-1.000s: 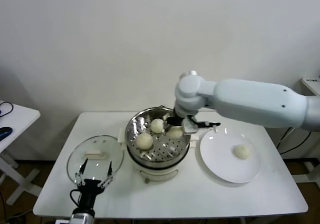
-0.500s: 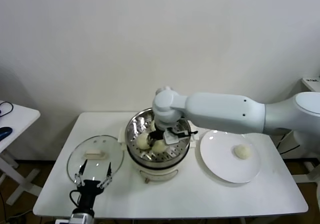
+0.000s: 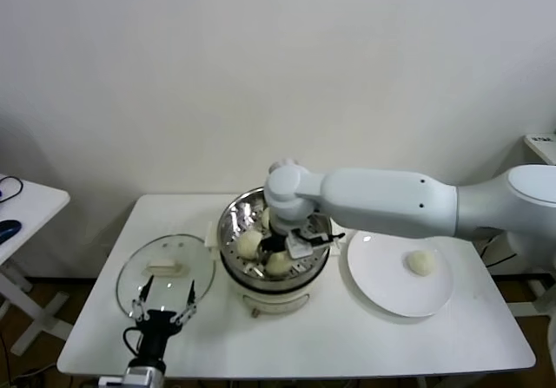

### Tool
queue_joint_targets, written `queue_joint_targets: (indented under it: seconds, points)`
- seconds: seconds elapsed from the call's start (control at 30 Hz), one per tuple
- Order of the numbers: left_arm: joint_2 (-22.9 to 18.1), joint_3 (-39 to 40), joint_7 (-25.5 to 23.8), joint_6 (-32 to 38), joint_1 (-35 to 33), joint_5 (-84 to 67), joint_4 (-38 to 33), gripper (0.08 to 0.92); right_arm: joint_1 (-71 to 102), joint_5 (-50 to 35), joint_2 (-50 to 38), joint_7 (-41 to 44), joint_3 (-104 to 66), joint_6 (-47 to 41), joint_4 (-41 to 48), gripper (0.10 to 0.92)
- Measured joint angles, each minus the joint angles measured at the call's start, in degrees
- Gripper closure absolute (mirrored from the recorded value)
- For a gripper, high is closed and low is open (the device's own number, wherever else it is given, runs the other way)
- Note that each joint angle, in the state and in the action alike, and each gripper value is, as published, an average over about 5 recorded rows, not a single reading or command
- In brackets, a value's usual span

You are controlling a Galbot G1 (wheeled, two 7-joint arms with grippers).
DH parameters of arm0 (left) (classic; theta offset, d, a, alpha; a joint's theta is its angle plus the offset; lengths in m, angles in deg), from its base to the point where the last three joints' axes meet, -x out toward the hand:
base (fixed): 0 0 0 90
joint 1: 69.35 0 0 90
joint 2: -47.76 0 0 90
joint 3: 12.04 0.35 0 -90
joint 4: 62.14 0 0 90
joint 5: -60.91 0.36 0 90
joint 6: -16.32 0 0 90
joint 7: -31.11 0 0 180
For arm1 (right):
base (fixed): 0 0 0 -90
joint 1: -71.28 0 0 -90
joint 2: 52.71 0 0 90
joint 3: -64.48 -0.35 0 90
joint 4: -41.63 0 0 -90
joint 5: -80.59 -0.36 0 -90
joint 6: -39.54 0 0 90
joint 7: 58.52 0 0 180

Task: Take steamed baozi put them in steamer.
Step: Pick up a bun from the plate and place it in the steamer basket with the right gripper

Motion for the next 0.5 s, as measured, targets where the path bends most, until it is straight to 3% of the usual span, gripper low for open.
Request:
queue_joint_targets:
  seconds: [0.5]
  points:
    - [0.01, 0.58, 0.0, -0.64, 0.8, 0.15, 0.36, 0.177, 0.59, 0.17, -0.65, -0.11, 0.3, 0.45, -0.34, 0.375]
